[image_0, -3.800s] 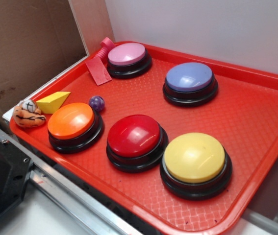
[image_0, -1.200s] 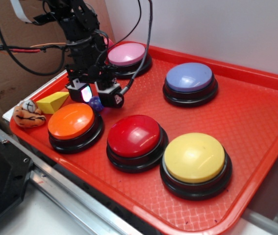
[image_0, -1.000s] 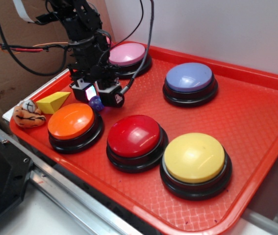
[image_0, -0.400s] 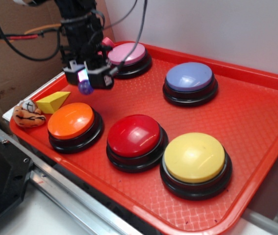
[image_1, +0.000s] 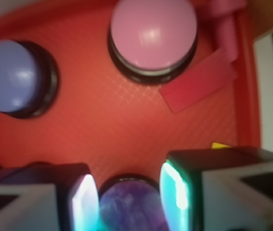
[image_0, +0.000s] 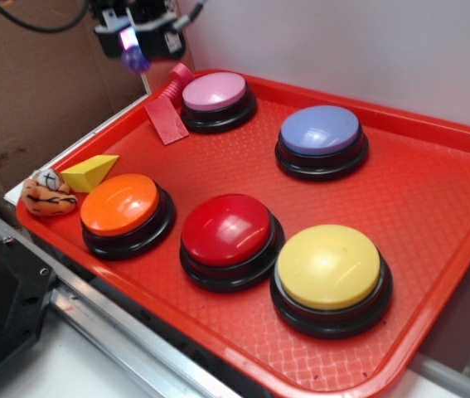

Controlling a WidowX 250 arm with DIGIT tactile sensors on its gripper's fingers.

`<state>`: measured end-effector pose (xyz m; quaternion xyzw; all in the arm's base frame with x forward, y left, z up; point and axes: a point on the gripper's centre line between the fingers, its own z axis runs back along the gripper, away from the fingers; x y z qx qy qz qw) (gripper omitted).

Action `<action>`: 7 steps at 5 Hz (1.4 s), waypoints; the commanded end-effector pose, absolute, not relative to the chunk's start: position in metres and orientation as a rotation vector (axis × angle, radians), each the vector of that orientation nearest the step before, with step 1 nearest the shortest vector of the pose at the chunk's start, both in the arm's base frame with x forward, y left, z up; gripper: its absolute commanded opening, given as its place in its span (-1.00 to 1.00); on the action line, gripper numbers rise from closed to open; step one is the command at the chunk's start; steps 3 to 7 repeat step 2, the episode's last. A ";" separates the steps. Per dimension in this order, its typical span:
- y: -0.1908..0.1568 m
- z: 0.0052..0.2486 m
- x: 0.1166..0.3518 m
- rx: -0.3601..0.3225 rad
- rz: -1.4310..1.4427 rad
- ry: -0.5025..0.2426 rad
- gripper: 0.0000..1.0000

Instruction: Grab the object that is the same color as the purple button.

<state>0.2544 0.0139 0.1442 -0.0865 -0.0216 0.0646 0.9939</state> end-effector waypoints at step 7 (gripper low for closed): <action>-0.017 0.186 0.253 -0.147 -0.012 -0.168 -1.00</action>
